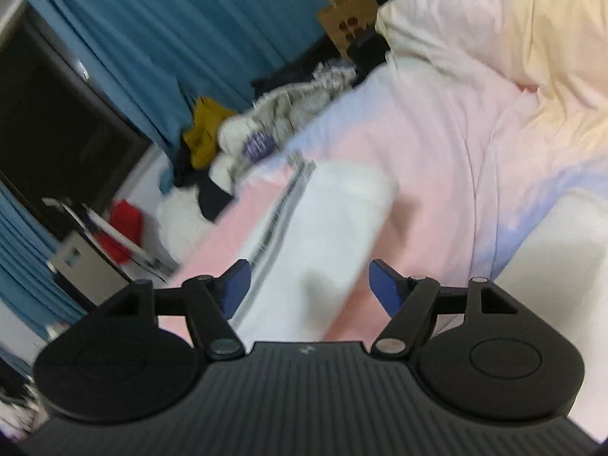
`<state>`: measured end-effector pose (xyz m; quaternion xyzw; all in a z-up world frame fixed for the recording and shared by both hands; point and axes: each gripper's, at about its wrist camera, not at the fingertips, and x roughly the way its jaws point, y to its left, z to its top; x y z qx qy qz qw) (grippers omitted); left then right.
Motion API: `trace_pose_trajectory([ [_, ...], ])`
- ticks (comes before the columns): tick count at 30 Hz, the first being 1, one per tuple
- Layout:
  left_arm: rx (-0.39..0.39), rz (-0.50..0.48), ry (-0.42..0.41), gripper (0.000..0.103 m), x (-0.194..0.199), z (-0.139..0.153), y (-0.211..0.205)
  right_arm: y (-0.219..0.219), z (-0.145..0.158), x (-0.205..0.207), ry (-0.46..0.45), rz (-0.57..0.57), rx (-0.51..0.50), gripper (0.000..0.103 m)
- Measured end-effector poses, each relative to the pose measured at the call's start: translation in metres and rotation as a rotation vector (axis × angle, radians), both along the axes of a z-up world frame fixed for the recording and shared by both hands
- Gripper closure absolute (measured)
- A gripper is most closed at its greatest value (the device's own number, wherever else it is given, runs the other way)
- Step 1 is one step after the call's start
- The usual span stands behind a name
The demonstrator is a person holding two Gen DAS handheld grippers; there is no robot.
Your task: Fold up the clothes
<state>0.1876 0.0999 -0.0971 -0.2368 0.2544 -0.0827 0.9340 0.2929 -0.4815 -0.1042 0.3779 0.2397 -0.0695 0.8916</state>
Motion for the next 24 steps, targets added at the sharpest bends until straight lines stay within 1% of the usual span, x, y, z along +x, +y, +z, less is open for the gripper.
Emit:
trace_pose_trajectory([
  [2, -0.003, 0.002, 0.001, 0.032, 0.001, -0.001, 0.001, 0.003, -0.01, 0.016, 0.072, -0.049, -0.023, 0.032],
  [3, -0.003, 0.003, 0.001, 0.032, 0.002, -0.002, 0.0, 0.002, -0.015, 0.026, 0.097, -0.079, 0.0, 0.038],
  [5, -0.001, 0.005, 0.001, 0.032, 0.003, -0.003, 0.0, 0.002, -0.019, 0.046, 0.135, -0.125, 0.037, 0.074],
  [6, -0.003, 0.005, 0.0, 0.032, 0.003, -0.004, 0.001, 0.007, -0.013, 0.057, 0.156, -0.129, 0.013, 0.095],
  [7, -0.007, 0.005, -0.002, 0.032, 0.004, -0.005, 0.001, 0.011, -0.007, 0.068, 0.176, -0.133, -0.012, 0.096],
  [8, -0.01, 0.005, -0.003, 0.032, 0.004, -0.006, 0.002, 0.018, 0.006, 0.079, 0.181, -0.115, -0.058, 0.096],
  [10, -0.022, 0.004, -0.006, 0.032, 0.004, -0.008, 0.003, 0.04, 0.046, 0.101, 0.114, -0.054, -0.163, 0.097],
  [14, -0.039, 0.005, -0.011, 0.032, 0.004, -0.008, 0.006, 0.072, 0.138, 0.093, -0.232, 0.048, -0.219, 0.097],
  [15, -0.04, 0.005, -0.012, 0.032, 0.004, -0.008, 0.006, 0.073, 0.152, 0.083, -0.303, 0.051, -0.222, 0.097],
  [16, -0.042, 0.005, -0.012, 0.032, 0.003, -0.008, 0.006, 0.07, 0.162, 0.073, -0.354, 0.049, -0.223, 0.097],
  [18, -0.044, 0.005, -0.012, 0.032, 0.003, -0.007, 0.006, 0.056, 0.163, 0.055, -0.381, 0.013, -0.228, 0.097],
  [20, -0.045, 0.003, -0.012, 0.032, 0.002, -0.005, 0.006, 0.035, 0.142, 0.038, -0.321, -0.036, -0.243, 0.097],
  [24, -0.04, -0.007, 0.0, 0.032, 0.0, -0.004, 0.004, -0.005, 0.056, 0.004, -0.071, -0.095, -0.17, 0.097],
])
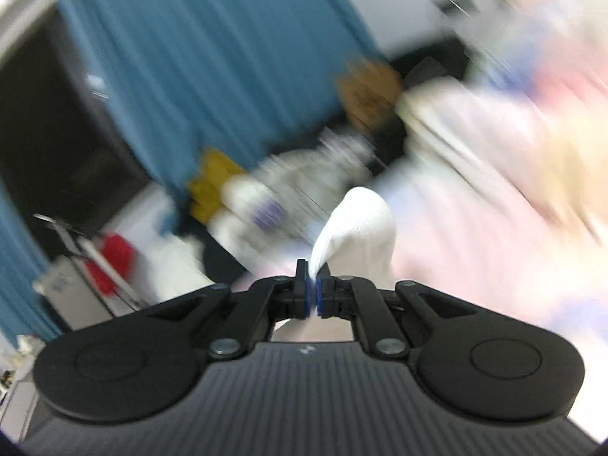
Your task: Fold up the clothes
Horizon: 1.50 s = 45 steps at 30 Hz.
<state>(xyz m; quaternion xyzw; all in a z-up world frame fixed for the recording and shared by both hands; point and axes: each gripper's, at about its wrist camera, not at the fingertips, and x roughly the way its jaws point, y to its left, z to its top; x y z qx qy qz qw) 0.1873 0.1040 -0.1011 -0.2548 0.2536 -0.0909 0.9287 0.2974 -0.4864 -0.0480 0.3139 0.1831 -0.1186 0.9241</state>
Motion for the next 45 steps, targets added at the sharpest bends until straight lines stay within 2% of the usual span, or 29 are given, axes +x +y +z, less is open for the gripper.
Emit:
trace_pose_trajectory([
  [4, 0.03, -0.015, 0.014, 0.032, 0.001, 0.0, -0.006, -0.013, -0.07, -0.024, 0.192, -0.008, 0.058, 0.095],
  [8, 0.05, -0.024, 0.027, 0.032, 0.001, 0.001, -0.008, -0.01, -0.085, -0.045, 0.212, -0.01, 0.15, 0.091],
  [11, 0.062, -0.026, 0.035, 0.031, -0.002, 0.003, -0.009, -0.005, -0.075, -0.065, 0.211, -0.009, 0.208, 0.073],
  [13, 0.077, -0.026, 0.042, 0.031, -0.006, 0.005, -0.009, 0.0, -0.068, -0.082, 0.21, 0.005, 0.224, 0.053],
  [16, 0.097, -0.027, 0.052, 0.03, -0.015, 0.011, -0.01, 0.015, -0.052, -0.107, 0.221, 0.041, 0.164, 0.045],
  [21, 0.154, -0.025, 0.084, 0.029, -0.038, 0.03, -0.007, 0.043, -0.025, -0.142, 0.26, 0.14, 0.021, 0.045],
  [23, 0.161, -0.012, 0.093, 0.026, -0.051, 0.038, -0.001, 0.05, -0.015, -0.152, 0.249, 0.162, -0.022, 0.045],
  [26, 0.163, 0.017, 0.129, 0.025, -0.074, 0.051, 0.014, 0.05, -0.01, -0.167, 0.237, 0.17, -0.016, 0.045],
  [29, 0.163, 0.094, 0.158, 0.021, -0.101, 0.066, 0.039, 0.043, -0.007, -0.179, 0.231, 0.155, -0.009, 0.045],
  [32, 0.097, 0.181, 0.21, 0.02, -0.123, 0.077, 0.073, 0.039, -0.005, -0.185, 0.222, 0.158, -0.023, 0.045],
  [36, -0.023, 0.258, 0.229, 0.013, -0.15, 0.081, 0.114, 0.034, -0.008, -0.187, 0.238, 0.14, -0.056, 0.045],
  [40, -0.118, 0.31, 0.253, 0.011, -0.154, 0.075, 0.133, 0.03, -0.011, -0.187, 0.253, 0.134, -0.061, 0.045],
  [42, -0.144, 0.33, 0.263, 0.011, -0.15, 0.072, 0.139, 0.026, -0.012, -0.189, 0.256, 0.103, -0.042, 0.045],
  [45, -0.156, 0.355, 0.277, 0.01, -0.144, 0.066, 0.141, 0.008, -0.015, -0.199, 0.254, -0.02, 0.017, 0.045],
])
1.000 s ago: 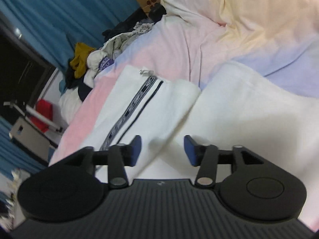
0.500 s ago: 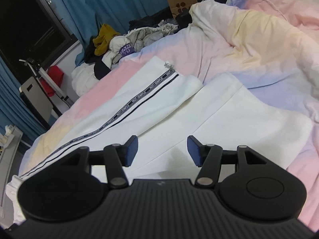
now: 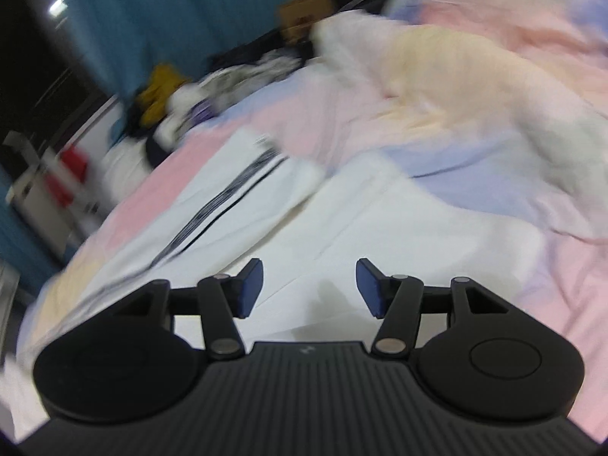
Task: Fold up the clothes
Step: 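Move the left gripper to the waistband and grasp it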
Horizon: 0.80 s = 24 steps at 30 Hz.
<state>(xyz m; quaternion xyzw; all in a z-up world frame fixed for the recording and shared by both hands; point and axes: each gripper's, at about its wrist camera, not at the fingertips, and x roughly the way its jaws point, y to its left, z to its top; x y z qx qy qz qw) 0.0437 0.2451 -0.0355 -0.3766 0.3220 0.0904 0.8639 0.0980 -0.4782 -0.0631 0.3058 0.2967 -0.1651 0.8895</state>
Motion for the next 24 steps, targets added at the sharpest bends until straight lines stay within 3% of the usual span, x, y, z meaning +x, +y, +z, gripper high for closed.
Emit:
trace_pose_trajectory([
  [5, -0.121, 0.084, 0.006, 0.01, -0.002, -0.017, 0.022, -0.052, -0.02, -0.039, -0.081, -0.314, 0.293, 0.045],
  [11, -0.246, 0.237, -0.002, 0.011, -0.018, -0.035, 0.059, -0.085, -0.05, -0.083, -0.097, -0.641, 0.485, 0.045],
  [15, -0.259, 0.239, -0.011, 0.012, -0.011, -0.044, 0.073, -0.088, -0.078, -0.083, -0.049, -0.666, 0.612, 0.045],
  [18, -0.24, 0.185, -0.012, 0.012, 0.005, -0.05, 0.076, -0.082, -0.111, -0.065, -0.04, -0.606, 0.816, 0.044],
  [21, -0.253, 0.192, -0.029, 0.012, 0.015, -0.055, 0.077, -0.084, -0.121, -0.049, -0.036, -0.576, 0.827, 0.043],
  [24, -0.258, 0.187, -0.091, 0.024, 0.018, -0.051, 0.075, -0.089, -0.116, -0.036, -0.125, -0.49, 0.837, 0.043],
])
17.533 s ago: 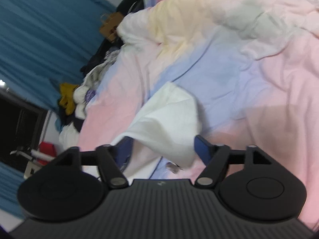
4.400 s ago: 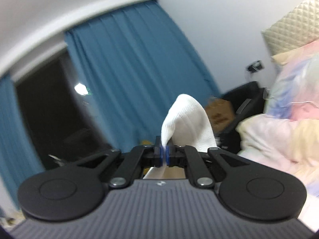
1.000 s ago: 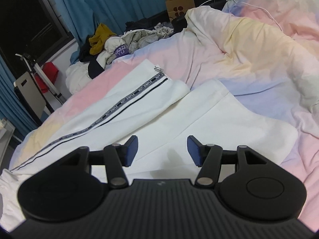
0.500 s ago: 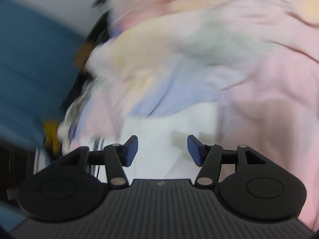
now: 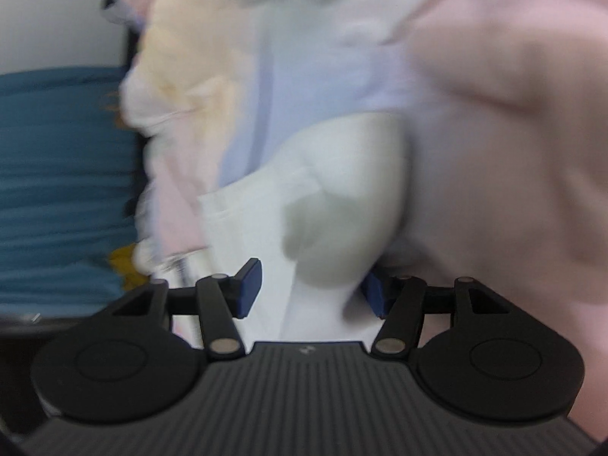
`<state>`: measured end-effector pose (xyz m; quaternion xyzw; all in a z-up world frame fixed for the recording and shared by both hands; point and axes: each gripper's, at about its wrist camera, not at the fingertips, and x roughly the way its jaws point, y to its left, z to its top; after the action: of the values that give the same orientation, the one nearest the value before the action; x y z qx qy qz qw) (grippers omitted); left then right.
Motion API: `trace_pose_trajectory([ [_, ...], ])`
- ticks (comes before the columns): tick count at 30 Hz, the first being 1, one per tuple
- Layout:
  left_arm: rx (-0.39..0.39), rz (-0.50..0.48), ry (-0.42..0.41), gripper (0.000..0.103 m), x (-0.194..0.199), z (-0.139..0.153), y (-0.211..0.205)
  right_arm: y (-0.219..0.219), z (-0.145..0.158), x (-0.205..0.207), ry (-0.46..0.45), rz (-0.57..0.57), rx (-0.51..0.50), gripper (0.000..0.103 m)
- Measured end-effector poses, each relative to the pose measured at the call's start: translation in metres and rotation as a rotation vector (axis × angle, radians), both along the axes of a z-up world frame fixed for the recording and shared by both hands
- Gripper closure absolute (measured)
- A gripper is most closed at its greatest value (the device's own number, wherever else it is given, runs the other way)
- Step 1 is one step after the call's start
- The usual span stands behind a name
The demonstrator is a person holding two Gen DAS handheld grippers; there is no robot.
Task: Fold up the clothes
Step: 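Move the left gripper to the waistband and grasp it, then grasp a cuff with the right gripper while the left gripper holds the waistband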
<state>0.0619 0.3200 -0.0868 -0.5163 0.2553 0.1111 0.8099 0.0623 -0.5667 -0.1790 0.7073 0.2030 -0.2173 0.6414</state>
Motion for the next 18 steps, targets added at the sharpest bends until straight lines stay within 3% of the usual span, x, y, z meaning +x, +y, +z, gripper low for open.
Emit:
trace_pose_trajectory([
  [6, -0.063, -0.018, -0.114, 0.027, -0.003, 0.0, 0.002, 0.004, 0.021, 0.007, -0.07, 0.03, -0.118, 0.043],
  [7, -0.072, -0.011, -0.108, 0.031, -0.003, -0.002, 0.003, 0.004, 0.023, 0.009, -0.032, 0.036, -0.143, 0.043],
  [9, -0.074, 0.0, -0.091, 0.042, -0.002, -0.005, 0.004, 0.004, 0.022, 0.011, 0.038, 0.045, -0.178, 0.044],
  [10, -0.071, 0.005, -0.084, 0.051, -0.001, -0.006, 0.004, 0.004, 0.021, 0.013, 0.07, 0.048, -0.189, 0.051],
  [11, -0.068, 0.006, -0.085, 0.063, -0.001, -0.006, 0.003, 0.004, 0.019, 0.014, 0.102, 0.05, -0.2, 0.056],
  [12, -0.065, 0.002, -0.092, 0.07, -0.003, -0.005, 0.003, 0.003, 0.019, 0.013, 0.119, 0.047, -0.216, 0.069],
  [13, -0.061, -0.001, -0.1, 0.09, -0.004, -0.004, 0.002, 0.005, 0.022, 0.012, 0.114, 0.045, -0.236, 0.075],
  [18, -0.025, 0.026, -0.164, 0.097, -0.023, 0.009, -0.001, 0.015, 0.045, 0.007, 0.074, 0.038, -0.352, 0.084],
])
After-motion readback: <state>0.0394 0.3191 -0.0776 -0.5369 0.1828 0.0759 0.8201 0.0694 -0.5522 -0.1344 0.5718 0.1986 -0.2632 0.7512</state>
